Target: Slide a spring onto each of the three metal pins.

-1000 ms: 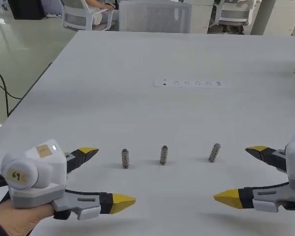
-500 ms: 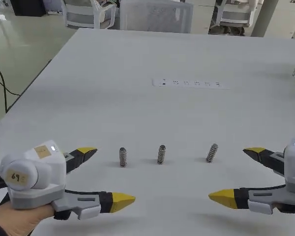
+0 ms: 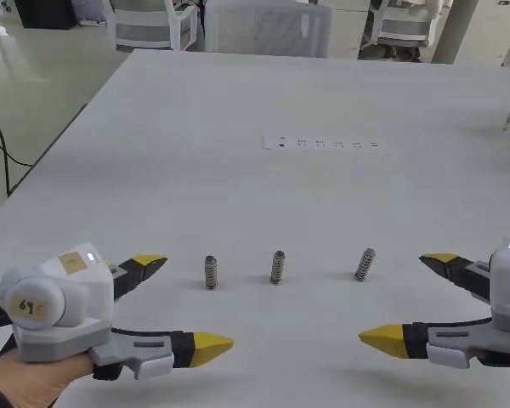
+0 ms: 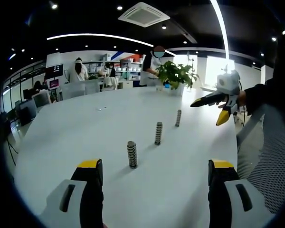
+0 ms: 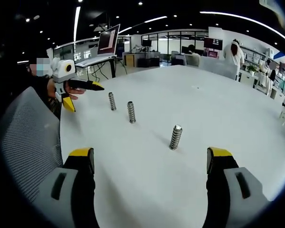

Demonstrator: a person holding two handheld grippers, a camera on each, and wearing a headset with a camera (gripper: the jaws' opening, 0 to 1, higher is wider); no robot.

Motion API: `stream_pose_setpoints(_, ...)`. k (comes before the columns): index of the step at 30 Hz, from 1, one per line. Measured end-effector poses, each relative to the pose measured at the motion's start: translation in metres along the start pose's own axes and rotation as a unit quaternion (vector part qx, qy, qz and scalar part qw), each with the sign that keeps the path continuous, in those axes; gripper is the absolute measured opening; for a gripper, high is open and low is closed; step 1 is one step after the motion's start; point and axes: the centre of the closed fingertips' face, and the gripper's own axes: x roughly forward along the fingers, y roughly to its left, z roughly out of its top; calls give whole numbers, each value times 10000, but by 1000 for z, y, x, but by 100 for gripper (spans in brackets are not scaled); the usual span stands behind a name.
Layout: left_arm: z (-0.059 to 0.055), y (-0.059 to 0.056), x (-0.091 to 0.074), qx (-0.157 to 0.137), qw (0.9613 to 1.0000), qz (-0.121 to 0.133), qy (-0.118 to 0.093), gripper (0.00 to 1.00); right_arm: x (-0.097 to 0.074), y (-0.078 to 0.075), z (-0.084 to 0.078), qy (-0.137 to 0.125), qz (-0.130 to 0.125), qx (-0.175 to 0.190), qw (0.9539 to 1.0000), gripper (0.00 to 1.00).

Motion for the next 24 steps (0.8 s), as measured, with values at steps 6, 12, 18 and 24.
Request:
stream_pose_setpoints(6, -1, 0, 0, -1, 10000, -5, 14, 91, 0, 0, 1, -16, 2, -2, 10000, 100)
stream_pose_setpoints(12, -1, -1, -1, 9, 10000, -5, 30, 91, 0, -1, 1, -19, -12, 3, 10000, 100)
stream_pose_setpoints(18, -1, -1, -2, 33, 10000, -11, 59, 90, 0, -1, 0, -2, -13, -2, 10000, 100)
stream_pose_setpoints(24, -1, -2, -2, 40, 10000, -21, 69, 90, -1, -3, 0, -3, -23, -3, 10000, 100)
